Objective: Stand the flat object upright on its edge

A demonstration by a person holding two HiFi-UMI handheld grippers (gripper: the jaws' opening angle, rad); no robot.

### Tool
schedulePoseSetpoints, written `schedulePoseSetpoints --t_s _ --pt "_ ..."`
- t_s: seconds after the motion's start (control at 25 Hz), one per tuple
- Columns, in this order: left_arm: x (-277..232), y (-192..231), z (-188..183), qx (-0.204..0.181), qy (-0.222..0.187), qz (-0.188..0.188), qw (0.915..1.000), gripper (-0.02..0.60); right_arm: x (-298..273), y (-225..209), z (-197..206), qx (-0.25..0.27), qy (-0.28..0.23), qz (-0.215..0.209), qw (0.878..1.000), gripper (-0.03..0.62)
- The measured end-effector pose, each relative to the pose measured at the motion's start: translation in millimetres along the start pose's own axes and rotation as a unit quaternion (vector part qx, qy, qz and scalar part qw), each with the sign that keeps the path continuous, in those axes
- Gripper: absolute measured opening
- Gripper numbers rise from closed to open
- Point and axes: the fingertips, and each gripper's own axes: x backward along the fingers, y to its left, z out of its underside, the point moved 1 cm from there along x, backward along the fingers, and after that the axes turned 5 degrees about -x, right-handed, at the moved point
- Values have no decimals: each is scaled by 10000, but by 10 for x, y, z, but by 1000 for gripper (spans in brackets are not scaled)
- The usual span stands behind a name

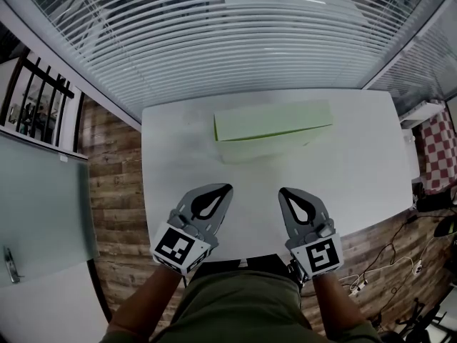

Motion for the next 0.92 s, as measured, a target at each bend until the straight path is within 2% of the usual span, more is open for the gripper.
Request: schedulePoseSetpoints --t_s 0.92 --pt "-126 -45 36 66 111 -63 9999 0 47 -130 92 -9 54 -18 10000 11"
